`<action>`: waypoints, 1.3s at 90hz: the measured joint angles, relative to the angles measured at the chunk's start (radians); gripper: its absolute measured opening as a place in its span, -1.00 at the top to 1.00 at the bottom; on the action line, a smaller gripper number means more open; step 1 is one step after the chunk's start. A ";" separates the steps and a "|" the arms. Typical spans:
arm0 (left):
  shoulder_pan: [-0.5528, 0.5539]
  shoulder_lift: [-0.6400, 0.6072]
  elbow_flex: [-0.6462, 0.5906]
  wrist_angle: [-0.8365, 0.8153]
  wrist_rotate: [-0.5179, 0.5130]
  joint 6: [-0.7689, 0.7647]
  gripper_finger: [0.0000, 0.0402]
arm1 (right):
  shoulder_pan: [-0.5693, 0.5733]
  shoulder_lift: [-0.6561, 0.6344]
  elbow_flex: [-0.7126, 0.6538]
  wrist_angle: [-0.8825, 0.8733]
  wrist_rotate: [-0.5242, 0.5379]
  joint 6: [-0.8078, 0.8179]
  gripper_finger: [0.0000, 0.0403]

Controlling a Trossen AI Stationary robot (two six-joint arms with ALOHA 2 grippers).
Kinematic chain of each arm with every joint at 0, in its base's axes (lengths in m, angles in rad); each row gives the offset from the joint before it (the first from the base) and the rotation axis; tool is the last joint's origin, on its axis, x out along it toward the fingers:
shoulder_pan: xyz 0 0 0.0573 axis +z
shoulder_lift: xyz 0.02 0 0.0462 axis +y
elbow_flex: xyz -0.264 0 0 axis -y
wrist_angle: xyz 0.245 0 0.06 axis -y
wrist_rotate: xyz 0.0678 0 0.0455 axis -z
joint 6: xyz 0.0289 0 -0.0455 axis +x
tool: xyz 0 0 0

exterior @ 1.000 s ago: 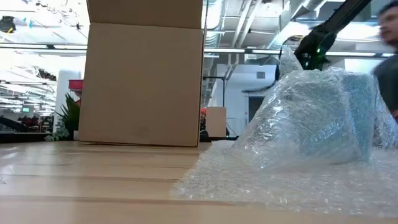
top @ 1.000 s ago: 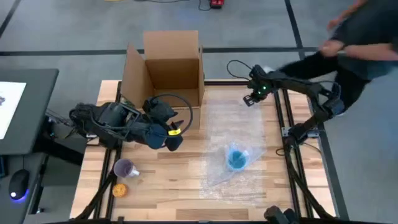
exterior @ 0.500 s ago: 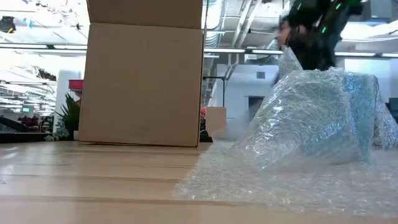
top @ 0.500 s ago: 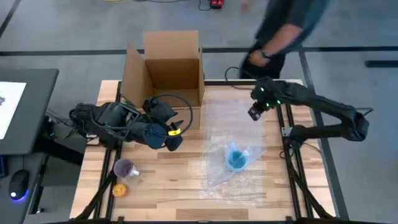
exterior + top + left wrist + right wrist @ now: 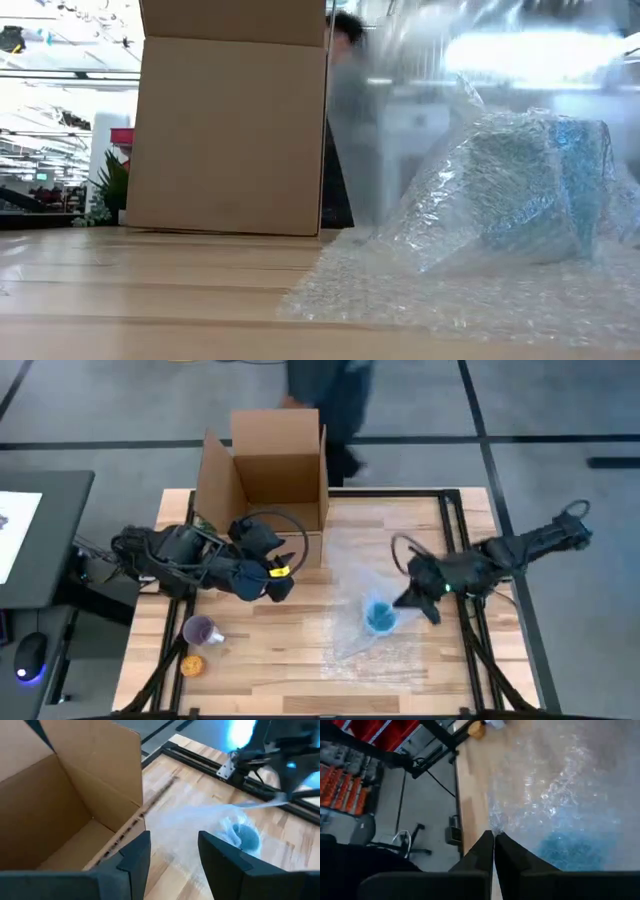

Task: Wrap mug
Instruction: Wrap the blue mug with the bubble wrap

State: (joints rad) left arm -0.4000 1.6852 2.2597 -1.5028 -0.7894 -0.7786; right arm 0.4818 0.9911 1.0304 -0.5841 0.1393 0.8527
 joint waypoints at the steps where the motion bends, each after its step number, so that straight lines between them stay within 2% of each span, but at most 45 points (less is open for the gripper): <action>1: -0.002 0.000 0.000 0.000 0.000 0.004 0.27 | 0.013 0.008 0.009 -0.006 0.015 0.007 1.00; 12: -0.017 0.002 0.000 0.001 0.001 0.037 0.27 | 0.113 0.112 0.118 -0.058 0.094 0.068 1.00; 33: -0.032 0.004 0.000 0.001 0.029 0.035 0.27 | 0.150 0.328 0.268 -0.059 0.094 0.066 1.00; 44: -0.046 0.004 0.000 0.001 0.032 0.021 0.27 | 0.131 0.426 0.303 -0.045 0.041 0.065 1.00; 65: -0.052 0.004 -0.008 0.004 0.032 0.015 0.27 | 0.125 0.582 0.304 0.121 -0.041 0.056 1.00; 86: -0.055 0.004 -0.008 0.004 0.031 0.015 0.27 | 0.125 0.665 0.304 0.154 -0.055 0.063 1.00; 117: -0.083 0.004 -0.008 -0.003 0.035 0.011 0.27 | 0.117 0.683 0.306 0.144 -0.065 0.021 1.00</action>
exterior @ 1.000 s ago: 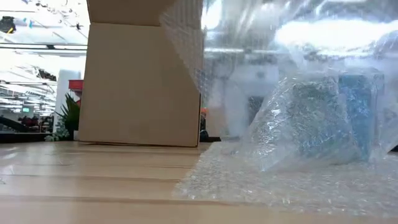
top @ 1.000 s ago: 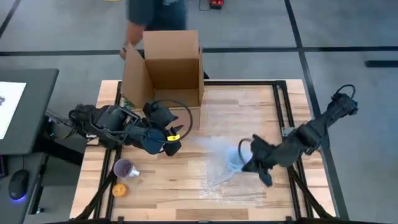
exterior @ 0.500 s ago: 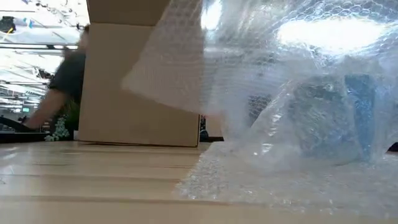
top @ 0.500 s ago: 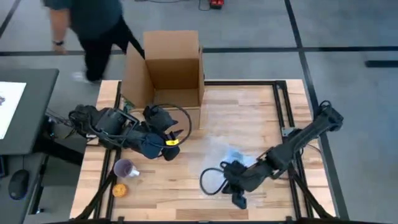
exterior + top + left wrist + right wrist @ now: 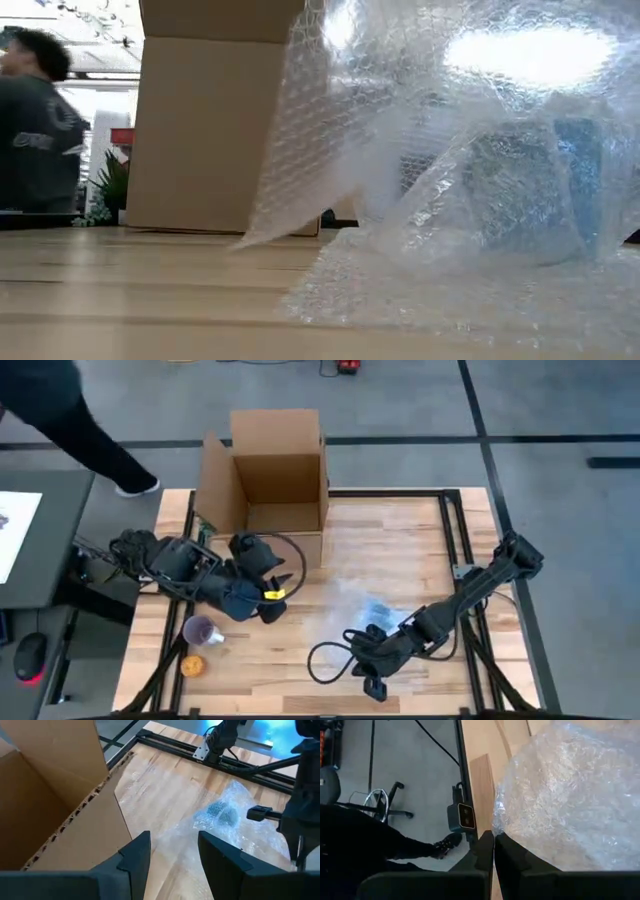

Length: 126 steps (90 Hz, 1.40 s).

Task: Wrap mug
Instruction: Wrap the blue mug with the bubble wrap

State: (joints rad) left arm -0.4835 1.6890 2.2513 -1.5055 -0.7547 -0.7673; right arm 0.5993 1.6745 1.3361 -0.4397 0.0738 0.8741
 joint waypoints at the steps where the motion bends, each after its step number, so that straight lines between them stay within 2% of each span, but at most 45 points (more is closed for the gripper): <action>1: 0.000 0.000 0.000 0.000 0.000 0.000 0.27 | 0.000 0.000 0.000 0.000 0.000 0.000 1.00; 37: 0.000 0.000 0.000 -0.007 0.002 0.000 0.27 | -0.024 0.053 -0.002 -0.015 -0.003 -0.043 0.98; 45: -0.001 0.000 0.000 -0.009 0.002 0.000 0.27 | -0.035 0.081 0.001 0.028 -0.042 -0.064 0.87; 73: -0.003 0.000 -0.016 -0.016 0.018 -0.002 0.27 | -0.056 0.116 -0.002 0.022 -0.229 -0.147 0.29; 84: -0.004 0.000 -0.016 -0.012 0.023 -0.009 0.27 | -0.079 0.089 -0.002 0.045 -0.288 -0.181 0.19; 96: -0.005 0.000 -0.016 -0.012 0.025 -0.009 0.27 | -0.090 0.020 0.044 0.054 -0.331 -0.170 0.17; 111: -0.005 0.000 -0.016 -0.005 0.026 -0.003 0.27 | -0.080 -0.077 0.148 -0.057 -0.259 -0.176 0.24; 126: -0.005 0.000 -0.016 -0.001 0.025 -0.003 0.27 | -0.101 -0.195 0.198 -0.448 0.023 -0.061 0.35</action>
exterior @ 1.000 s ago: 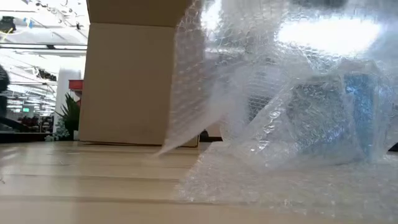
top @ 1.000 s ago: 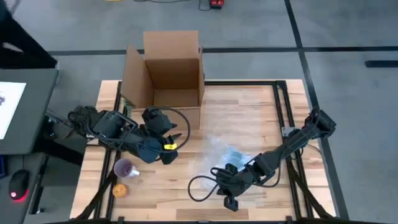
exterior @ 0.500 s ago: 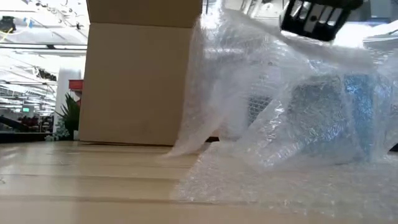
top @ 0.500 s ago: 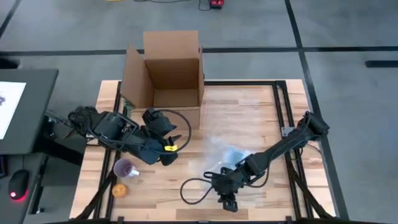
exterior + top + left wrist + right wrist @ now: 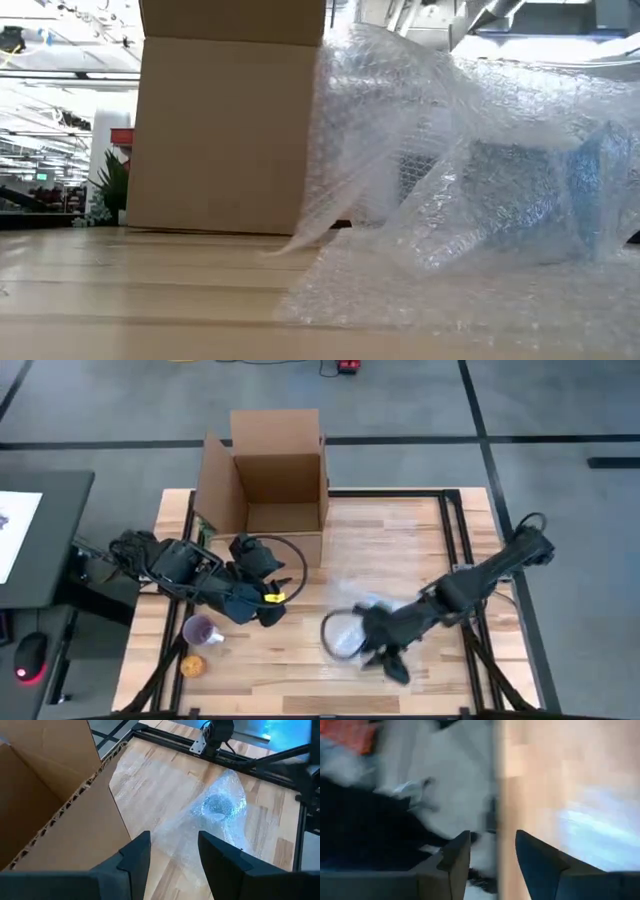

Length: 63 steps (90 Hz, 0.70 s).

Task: Wrap mug
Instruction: Wrap the blue mug with the bubble wrap

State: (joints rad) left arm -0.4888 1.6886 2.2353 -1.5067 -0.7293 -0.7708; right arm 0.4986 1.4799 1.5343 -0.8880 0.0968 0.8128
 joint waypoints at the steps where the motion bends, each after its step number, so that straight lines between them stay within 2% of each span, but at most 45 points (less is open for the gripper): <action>1: 0.000 0.000 0.000 0.000 0.000 0.000 0.27 | -0.005 -0.005 0.000 -0.032 0.019 0.013 0.35; 12: 0.000 0.000 0.000 0.004 0.000 0.000 0.27 | -0.078 -0.030 -0.007 -0.341 0.144 0.142 0.38; 23: 0.000 0.000 0.000 0.006 0.000 0.000 0.27 | -0.168 -0.029 -0.053 -0.452 0.142 0.113 0.32; 37: 0.000 0.000 0.000 0.005 0.000 0.000 0.27 | -0.270 -0.017 -0.195 -0.323 -0.016 -0.012 0.10; 50: 0.000 0.000 0.000 0.005 0.000 0.000 0.27 | -0.290 -0.018 -0.290 -0.183 -0.173 -0.028 -0.09; 63: 0.000 0.000 0.000 0.005 0.000 0.000 0.27 | -0.233 -0.019 -0.310 -0.141 -0.198 -0.010 -0.14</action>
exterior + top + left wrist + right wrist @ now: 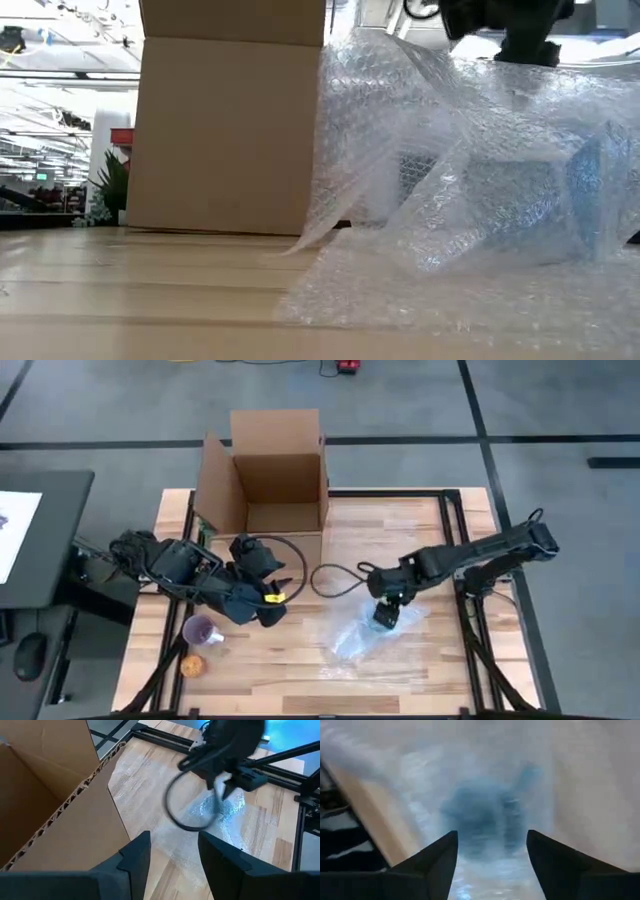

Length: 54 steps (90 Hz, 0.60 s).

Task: Wrap mug
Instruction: Wrap the blue mug with the bubble wrap

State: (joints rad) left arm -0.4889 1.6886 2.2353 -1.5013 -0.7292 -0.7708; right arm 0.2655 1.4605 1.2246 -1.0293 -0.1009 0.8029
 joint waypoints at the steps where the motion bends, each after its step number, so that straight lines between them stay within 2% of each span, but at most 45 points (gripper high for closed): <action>1: 0.000 0.000 0.000 0.000 0.000 0.000 0.27 | 0.004 0.000 -0.003 0.003 0.000 0.003 -0.14; 31: 0.000 0.000 0.000 -0.001 0.000 0.004 0.27 | 0.130 0.000 -0.069 0.202 0.000 0.038 -0.10; 44: 0.000 0.000 0.000 -0.001 0.000 0.007 0.27 | 0.140 0.001 -0.094 0.223 0.000 0.036 -0.10; 54: 0.000 0.000 0.000 -0.002 0.000 0.008 0.27 | 0.131 -0.017 -0.058 0.216 -0.007 0.019 -0.10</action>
State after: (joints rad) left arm -0.4889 1.6886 2.2356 -1.5030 -0.7292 -0.7631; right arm 0.3969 1.4437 1.1662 -0.8135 -0.1081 0.8221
